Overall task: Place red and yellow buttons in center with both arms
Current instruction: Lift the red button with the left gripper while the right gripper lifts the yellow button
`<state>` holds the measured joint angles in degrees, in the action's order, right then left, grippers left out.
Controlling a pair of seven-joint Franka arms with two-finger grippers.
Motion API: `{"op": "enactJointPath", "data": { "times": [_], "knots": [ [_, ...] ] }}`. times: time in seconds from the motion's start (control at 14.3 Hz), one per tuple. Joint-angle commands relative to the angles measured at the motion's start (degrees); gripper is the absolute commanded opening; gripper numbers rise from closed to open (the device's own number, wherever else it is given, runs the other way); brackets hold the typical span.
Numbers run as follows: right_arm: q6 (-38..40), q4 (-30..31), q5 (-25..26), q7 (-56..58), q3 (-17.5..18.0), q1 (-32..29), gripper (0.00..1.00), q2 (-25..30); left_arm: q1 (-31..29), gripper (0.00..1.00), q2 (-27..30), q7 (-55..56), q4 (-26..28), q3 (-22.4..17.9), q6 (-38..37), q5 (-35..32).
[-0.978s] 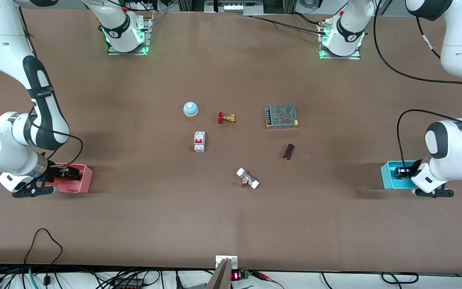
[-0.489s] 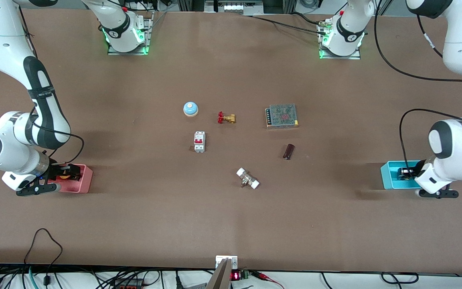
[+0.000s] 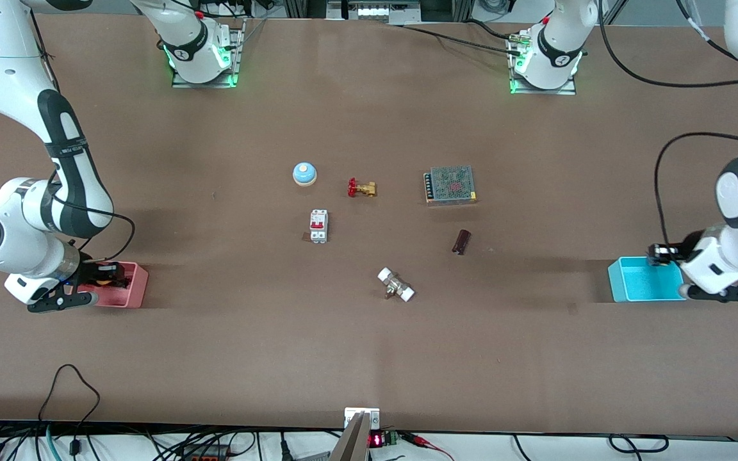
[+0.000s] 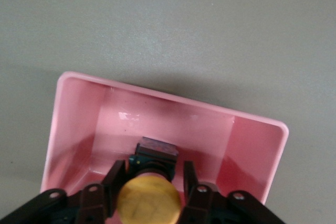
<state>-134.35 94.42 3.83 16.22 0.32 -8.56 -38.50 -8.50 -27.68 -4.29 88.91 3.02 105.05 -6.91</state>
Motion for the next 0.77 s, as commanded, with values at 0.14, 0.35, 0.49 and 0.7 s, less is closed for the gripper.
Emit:
{"op": "enactJointPath", "data": {
  "times": [0.14, 0.35, 0.49, 0.7],
  "knots": [
    [1.1, 0.24, -0.14, 1.18, 1.09, -0.76, 0.5, 0.53, 6.99, 0.29, 0.78, 11.38, 1.7, 0.93, -2.57, -0.91],
    [2.24, -0.03, -0.05, 1.27, 1.09, -0.76, 0.49, 0.88, 9.46, 0.29, 0.52, 17.72, 3.55, 3.56, -2.04, -0.65],
    [2.51, -0.12, -0.05, 2.49, 1.09, -0.85, 0.48, 1.41, 10.25, 0.29, 0.35, 21.75, 4.86, 6.2, -0.74, -0.47],
    [3.74, -0.38, -0.05, 3.9, 1.09, -1.02, 0.42, 2.11, 12.0, 0.29, 0.0, 28.71, 10.65, 8.32, 7.94, -0.56]
  ]
}}
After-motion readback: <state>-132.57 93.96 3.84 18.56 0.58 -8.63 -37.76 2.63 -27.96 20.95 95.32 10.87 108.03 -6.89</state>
